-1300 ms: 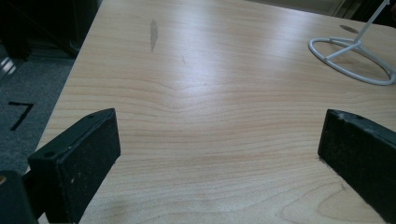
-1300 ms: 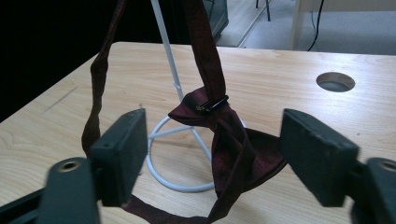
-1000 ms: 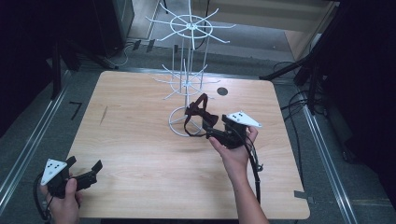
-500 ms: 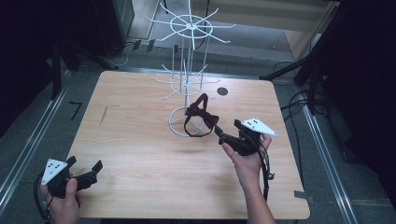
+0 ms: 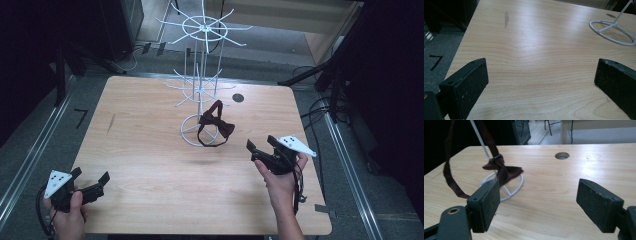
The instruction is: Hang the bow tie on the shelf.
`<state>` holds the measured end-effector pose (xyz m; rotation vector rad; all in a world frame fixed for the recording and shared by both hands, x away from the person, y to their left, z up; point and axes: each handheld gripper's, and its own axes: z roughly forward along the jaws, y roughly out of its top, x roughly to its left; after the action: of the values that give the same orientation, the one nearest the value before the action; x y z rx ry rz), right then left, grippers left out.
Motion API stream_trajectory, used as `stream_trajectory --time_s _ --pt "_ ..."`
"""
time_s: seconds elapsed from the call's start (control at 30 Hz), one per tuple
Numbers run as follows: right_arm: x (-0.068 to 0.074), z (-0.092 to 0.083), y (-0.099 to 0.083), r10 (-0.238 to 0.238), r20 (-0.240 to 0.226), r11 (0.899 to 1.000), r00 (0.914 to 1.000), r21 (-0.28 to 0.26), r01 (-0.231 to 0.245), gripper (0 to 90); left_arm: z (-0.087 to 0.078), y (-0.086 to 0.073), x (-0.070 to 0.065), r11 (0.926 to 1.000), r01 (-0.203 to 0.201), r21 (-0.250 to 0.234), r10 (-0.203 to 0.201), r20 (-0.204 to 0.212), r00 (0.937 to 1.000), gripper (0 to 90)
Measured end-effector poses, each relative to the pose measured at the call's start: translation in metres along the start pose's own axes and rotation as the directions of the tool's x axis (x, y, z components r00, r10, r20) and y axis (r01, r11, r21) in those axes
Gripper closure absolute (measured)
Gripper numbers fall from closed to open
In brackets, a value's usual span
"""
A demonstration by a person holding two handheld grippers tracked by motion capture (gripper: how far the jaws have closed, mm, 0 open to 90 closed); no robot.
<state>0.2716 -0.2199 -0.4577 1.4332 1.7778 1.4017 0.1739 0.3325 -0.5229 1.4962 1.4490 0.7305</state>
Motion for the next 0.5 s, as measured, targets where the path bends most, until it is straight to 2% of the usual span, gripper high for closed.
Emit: stream_trajectory --time_s 0.17,0.33,0.4,0.5 --pt "-0.014 -0.010 -0.011 0.020 0.030 1.000 0.9994 0.017 -0.020 19.6 0.000 0.000 0.000 1.0000 0.002 -0.002 -0.002 0.000 1.0000 0.0" --pt "-0.025 -0.017 -0.023 0.009 0.057 1.000 0.9983 0.027 -0.010 19.6 0.000 0.000 0.000 1.0000 0.001 -0.001 -0.001 0.001 1.0000 0.0" --pt "-0.034 -0.020 -0.033 0.016 0.075 0.999 0.9971 0.038 -0.019 19.5 0.000 0.000 0.000 1.0000 0.001 -0.002 -0.001 0.001 1.0000 0.0" --pt "-0.040 -0.023 -0.039 0.022 0.082 0.999 0.9964 0.040 -0.025 19.4 0.000 0.000 0.000 1.0000 0.001 -0.004 -0.001 -0.001 1.0000 0.0"
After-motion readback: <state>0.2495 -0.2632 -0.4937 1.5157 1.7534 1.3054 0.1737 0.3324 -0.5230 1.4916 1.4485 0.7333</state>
